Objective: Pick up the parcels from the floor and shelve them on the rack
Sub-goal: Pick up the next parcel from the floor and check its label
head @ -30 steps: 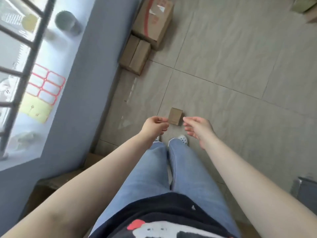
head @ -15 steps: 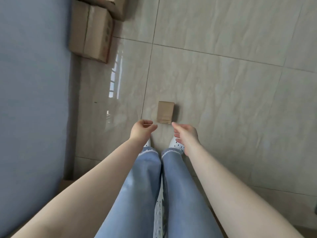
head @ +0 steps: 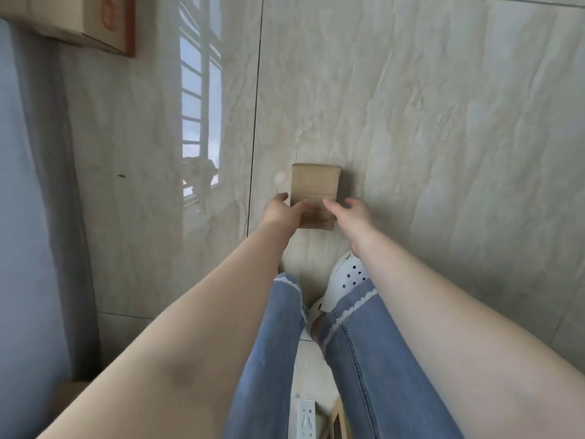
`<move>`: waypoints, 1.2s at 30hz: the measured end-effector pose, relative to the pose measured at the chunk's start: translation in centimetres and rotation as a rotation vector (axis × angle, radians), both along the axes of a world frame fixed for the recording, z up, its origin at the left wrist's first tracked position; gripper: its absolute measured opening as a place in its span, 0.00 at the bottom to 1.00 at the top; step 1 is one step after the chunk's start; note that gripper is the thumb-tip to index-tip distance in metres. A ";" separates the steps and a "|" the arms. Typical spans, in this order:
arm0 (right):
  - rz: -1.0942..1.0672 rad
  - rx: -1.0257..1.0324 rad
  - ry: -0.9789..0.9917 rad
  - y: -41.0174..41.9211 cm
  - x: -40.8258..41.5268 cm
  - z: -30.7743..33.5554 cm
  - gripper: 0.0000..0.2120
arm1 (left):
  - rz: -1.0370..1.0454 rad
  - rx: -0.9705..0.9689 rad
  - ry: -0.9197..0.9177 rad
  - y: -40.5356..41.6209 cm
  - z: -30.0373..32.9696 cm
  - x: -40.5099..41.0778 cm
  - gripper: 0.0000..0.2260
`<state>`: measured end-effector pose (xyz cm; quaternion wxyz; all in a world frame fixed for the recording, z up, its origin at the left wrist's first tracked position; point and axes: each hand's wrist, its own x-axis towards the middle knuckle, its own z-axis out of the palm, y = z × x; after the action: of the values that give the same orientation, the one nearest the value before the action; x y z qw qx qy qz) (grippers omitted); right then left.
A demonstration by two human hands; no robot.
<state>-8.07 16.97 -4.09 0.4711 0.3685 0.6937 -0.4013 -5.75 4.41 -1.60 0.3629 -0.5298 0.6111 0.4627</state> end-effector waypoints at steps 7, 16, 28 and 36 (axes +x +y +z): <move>-0.092 0.011 0.124 -1.0 0.7 4.2 0.13 | 0.018 -0.017 0.066 0.2 4.7 0.1 0.22; -0.162 -0.115 0.278 -2.7 -1.0 28.6 0.12 | 0.284 0.142 0.244 -3.6 26.6 -0.7 0.29; -0.177 -0.350 0.413 -8.6 -4.6 60.7 0.23 | 0.236 0.101 0.577 -9.8 56.9 -3.8 0.32; 0.033 -0.346 0.426 -8.4 -3.8 70.4 0.23 | -0.129 -0.003 0.994 -11.6 66.2 -1.3 0.47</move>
<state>-11.90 8.60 66.31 0.3771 0.1785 0.7044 -0.5743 -7.05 -7.17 64.60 0.0549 -0.2070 0.7423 0.6350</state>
